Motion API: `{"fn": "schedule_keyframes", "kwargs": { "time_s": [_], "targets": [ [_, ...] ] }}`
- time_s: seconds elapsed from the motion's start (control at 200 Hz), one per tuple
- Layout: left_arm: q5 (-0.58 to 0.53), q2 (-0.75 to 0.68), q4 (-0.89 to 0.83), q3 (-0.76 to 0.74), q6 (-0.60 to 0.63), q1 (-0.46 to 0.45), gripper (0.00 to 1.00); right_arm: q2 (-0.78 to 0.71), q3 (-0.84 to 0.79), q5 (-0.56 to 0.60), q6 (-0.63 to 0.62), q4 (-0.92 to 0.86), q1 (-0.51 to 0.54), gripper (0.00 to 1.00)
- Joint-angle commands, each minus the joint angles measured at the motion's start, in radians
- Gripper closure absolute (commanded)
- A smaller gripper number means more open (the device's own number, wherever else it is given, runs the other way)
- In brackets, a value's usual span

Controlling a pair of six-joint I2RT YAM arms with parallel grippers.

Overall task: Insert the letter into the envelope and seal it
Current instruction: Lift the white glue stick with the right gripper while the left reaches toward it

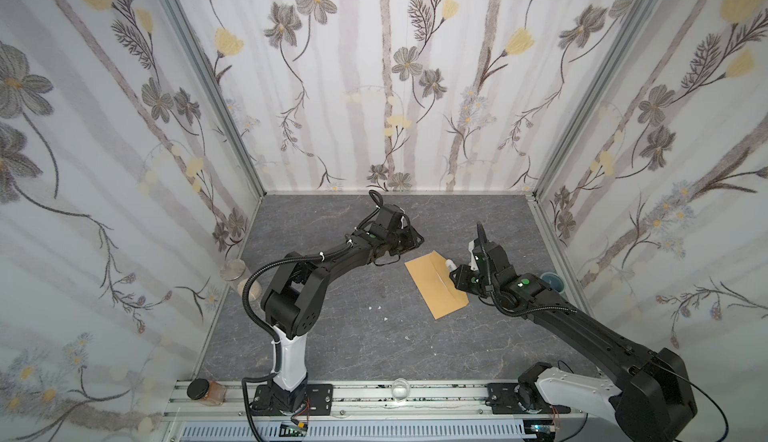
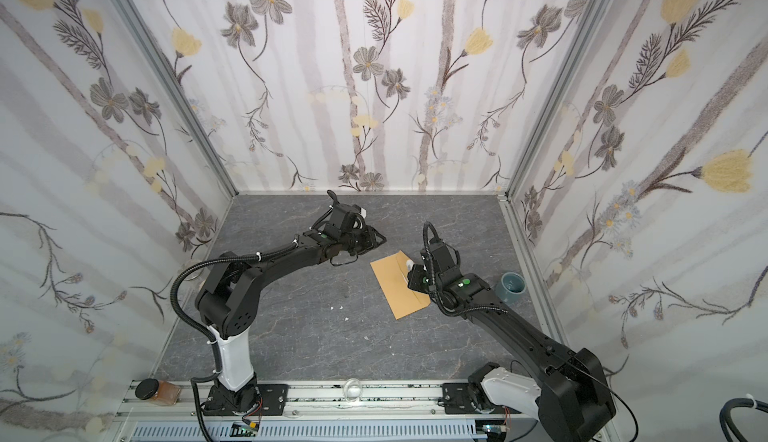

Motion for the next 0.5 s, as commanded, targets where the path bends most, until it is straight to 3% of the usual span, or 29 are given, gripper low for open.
{"fn": "schedule_keyframes", "kwargs": {
  "time_s": [0.0, 0.08, 0.135, 0.495],
  "targets": [
    [0.181, -0.056, 0.287, -0.114, -0.25, 0.021, 0.56, -0.023, 0.007, 0.085, -0.083, 0.119, -0.001, 1.0],
    [0.251, -0.091, 0.581, -0.263, -0.47, 0.043, 0.52, -0.041, -0.009, 0.112, -0.116, 0.194, 0.0, 1.0],
    [0.263, -0.111, 0.697, -0.327, -0.548, 0.046, 0.5, -0.051, -0.029, 0.107, -0.142, 0.262, 0.0, 1.0],
    [0.328, -0.222, 0.826, -0.397, -0.63, 0.014, 0.44, -0.011, -0.09, 0.071, -0.211, 0.467, 0.031, 1.0]
  ]
}}
